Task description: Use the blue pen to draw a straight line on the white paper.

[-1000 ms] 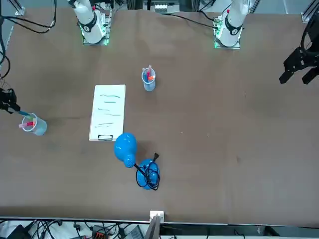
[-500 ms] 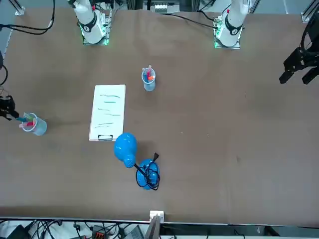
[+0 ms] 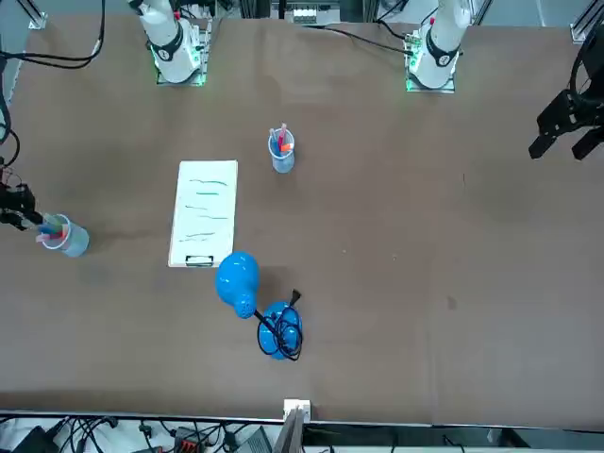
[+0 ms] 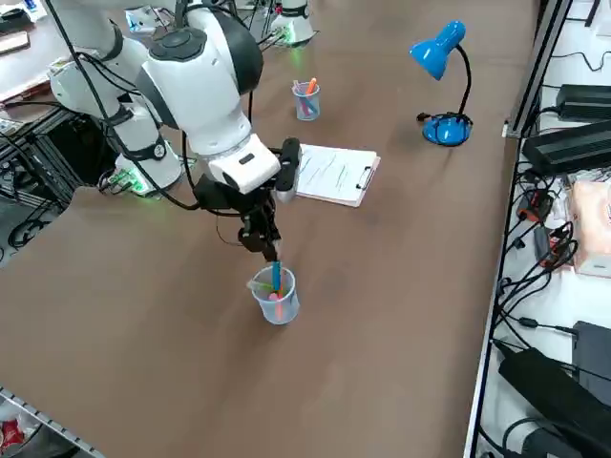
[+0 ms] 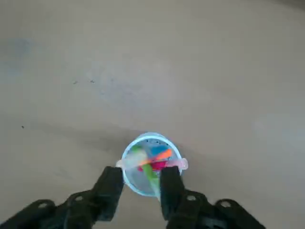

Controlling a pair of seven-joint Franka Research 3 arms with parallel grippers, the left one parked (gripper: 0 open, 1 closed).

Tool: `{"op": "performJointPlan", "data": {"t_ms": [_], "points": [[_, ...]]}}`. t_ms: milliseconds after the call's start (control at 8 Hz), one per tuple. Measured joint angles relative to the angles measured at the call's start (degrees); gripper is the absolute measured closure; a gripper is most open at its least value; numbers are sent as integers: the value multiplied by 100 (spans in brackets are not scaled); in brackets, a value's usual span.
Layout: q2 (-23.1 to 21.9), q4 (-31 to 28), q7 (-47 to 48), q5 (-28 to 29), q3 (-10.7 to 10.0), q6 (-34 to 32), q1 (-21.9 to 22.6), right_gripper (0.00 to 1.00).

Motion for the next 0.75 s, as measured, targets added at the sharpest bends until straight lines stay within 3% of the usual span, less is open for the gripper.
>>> {"op": "performJointPlan", "data": {"t_ms": [250, 375, 750], "points": [[-9, 141, 2, 23, 30, -77, 0, 8], [-16, 304, 35, 37, 40, -301, 1, 0], [-101, 1215, 551, 68, 124, -1626, 26, 0]]}}
